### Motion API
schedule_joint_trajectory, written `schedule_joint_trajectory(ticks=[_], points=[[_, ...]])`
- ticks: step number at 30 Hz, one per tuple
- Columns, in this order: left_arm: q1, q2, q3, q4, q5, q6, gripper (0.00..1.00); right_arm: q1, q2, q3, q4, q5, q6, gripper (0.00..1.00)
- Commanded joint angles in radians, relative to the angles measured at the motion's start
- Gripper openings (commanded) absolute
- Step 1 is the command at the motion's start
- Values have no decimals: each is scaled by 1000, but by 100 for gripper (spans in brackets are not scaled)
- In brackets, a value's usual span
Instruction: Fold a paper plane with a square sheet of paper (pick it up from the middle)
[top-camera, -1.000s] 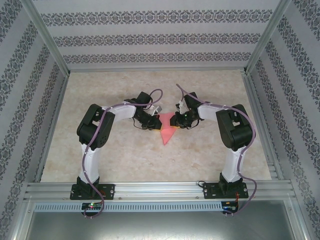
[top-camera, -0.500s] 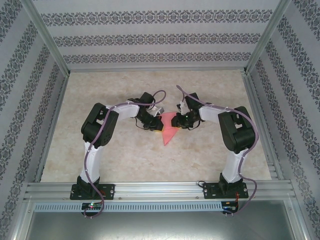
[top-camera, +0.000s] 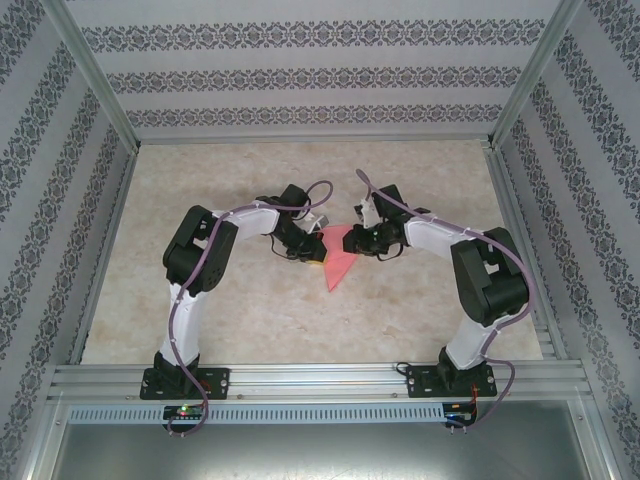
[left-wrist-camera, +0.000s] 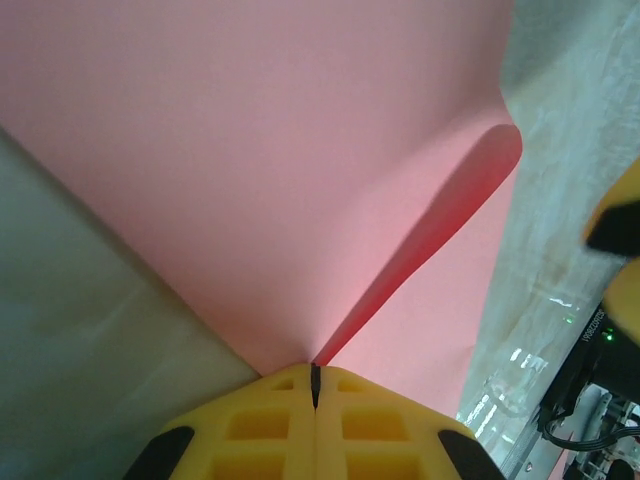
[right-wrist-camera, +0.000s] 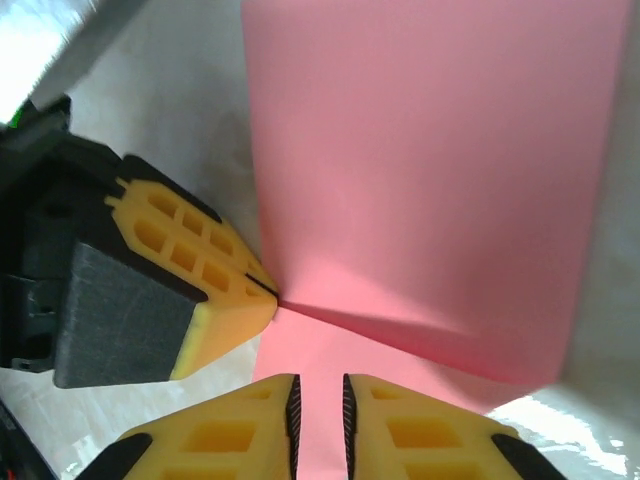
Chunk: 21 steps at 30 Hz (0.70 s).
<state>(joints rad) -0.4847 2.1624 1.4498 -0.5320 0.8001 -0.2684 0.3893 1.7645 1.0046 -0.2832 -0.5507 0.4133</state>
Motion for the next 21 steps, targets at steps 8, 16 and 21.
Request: schedule_joint_trajectory(ticks=[8,16,21], points=[[-14,50,33,-72,-35,50,1,14,80,-4,-34,61,-13,18],[-15,61,52,-91,-35,58,2,14,79,-44,-47,100,-14,16],[-17,70,63,-98,-35,61,3,14,79,-57,-53,119,-21,15]])
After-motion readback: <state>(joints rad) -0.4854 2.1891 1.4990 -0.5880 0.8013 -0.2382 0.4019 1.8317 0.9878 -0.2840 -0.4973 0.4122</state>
